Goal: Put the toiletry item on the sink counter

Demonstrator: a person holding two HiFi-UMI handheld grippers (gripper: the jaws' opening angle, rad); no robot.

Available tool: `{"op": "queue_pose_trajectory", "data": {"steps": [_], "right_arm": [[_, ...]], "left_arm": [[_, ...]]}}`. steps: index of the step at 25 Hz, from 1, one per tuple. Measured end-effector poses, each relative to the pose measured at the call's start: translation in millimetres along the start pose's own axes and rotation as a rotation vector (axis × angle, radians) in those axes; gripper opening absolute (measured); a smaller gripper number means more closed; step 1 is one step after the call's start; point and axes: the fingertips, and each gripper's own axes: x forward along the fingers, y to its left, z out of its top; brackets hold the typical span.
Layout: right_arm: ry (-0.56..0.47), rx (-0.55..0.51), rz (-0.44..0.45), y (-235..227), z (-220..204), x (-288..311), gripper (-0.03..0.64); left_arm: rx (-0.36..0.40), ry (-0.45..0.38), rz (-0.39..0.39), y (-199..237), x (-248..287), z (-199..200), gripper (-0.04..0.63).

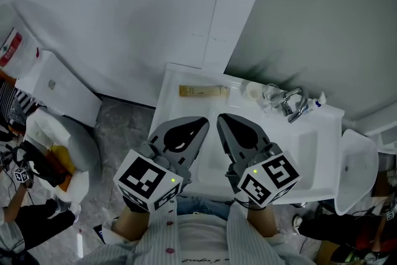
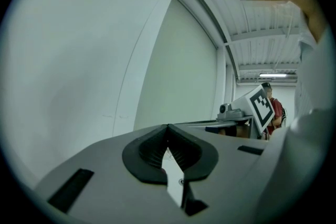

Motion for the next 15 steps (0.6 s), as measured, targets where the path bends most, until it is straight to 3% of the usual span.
{"op": "queue_pose_trajectory", "data": {"steps": [15], "right_arm": [[0.031,0.018,0.011,-1.7,-8.1,3.7,0.009]], "left_arm": [[0.002,0.018,0.003,1.4,3.4,-3.3,0.016]]}}
